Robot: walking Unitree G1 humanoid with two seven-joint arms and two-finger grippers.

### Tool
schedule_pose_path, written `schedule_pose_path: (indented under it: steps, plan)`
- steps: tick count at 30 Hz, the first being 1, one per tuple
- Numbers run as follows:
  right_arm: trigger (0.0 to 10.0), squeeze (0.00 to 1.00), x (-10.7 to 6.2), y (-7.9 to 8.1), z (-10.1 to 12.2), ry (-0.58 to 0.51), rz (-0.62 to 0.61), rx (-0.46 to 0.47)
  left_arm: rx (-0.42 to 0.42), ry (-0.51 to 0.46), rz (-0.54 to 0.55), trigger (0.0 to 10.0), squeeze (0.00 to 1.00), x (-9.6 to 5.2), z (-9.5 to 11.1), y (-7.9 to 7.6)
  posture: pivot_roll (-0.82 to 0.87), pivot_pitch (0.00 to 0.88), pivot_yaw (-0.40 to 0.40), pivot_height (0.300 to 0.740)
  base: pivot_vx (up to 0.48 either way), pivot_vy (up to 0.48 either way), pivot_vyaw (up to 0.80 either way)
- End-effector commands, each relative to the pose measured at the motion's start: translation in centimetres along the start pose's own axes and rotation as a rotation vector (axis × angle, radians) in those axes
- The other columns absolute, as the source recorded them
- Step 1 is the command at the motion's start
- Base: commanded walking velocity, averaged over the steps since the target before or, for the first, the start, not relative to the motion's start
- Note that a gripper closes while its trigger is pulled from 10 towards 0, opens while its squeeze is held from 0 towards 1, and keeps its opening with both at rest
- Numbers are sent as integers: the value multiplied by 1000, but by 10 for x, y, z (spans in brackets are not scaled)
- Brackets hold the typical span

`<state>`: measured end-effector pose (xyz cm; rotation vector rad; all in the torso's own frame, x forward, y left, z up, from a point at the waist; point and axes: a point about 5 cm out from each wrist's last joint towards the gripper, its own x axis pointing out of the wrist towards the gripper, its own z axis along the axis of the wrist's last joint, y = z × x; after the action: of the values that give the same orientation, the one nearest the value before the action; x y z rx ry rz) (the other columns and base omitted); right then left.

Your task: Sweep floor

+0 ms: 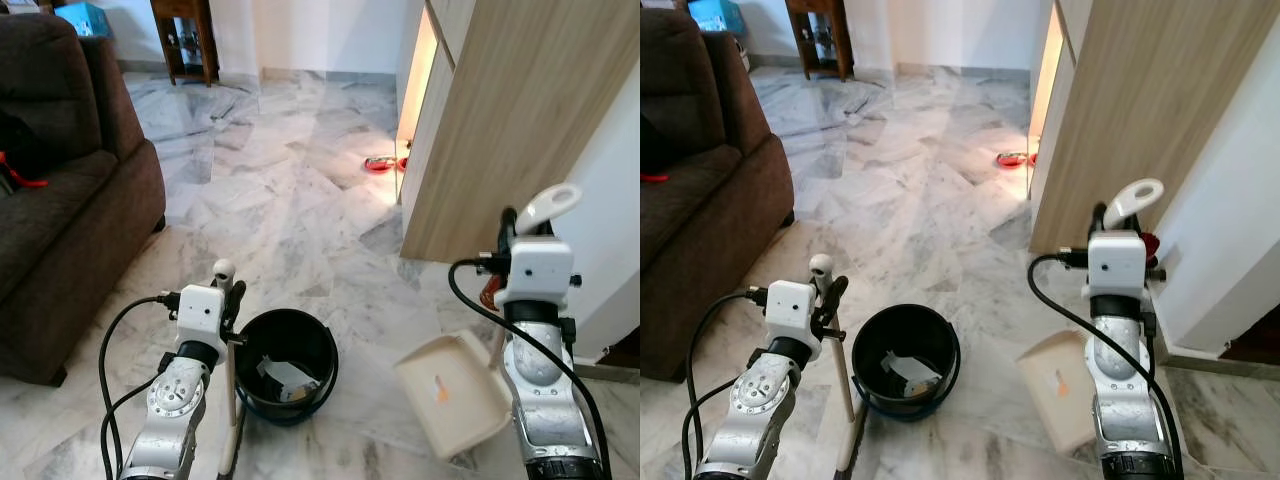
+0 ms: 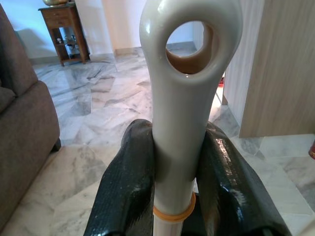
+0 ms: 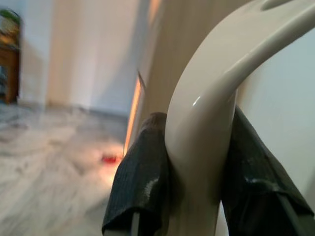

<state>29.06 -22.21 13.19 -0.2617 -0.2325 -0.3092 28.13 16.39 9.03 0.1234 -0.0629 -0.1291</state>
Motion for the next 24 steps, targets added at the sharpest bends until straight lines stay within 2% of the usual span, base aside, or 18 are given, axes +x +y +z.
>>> schedule_pose_path:
  steps: [1,2,4,5,7,14,16,24]
  plan:
    - [10000,0,-2,0,-8,42,-15,65,-14,-41,-1,10000,0,1,7,0,36,0,-18,740,0,0,0]
    - [10000,0,-2,2,-13,69,-12,121,-13,-34,2,10000,0,0,5,1,34,0,-17,740,0,0,0]
    - [10000,0,-3,3,-17,87,-20,154,-15,-29,3,10000,0,-2,3,0,30,0,-17,740,0,0,0]
    - [10000,0,-3,6,-22,121,-24,212,-16,-25,3,10000,0,-2,2,0,32,0,-17,740,0,0,0]
    - [10000,0,-4,8,-29,153,-30,263,-19,-22,5,10000,0,-2,0,-1,34,0,-20,740,0,0,0]
    - [10000,0,-8,23,-44,231,29,369,-31,-19,14,10000,0,-3,-2,-2,32,0,-25,740,0,0,0]
    - [10000,0,-10,31,-44,231,87,389,-39,-16,17,10000,0,-4,-3,-2,30,0,-26,740,0,0,0]
    - [10000,0,-19,45,-51,228,222,362,-58,-14,16,10000,0,-5,-4,-4,38,0,-31,740,0,0,0]
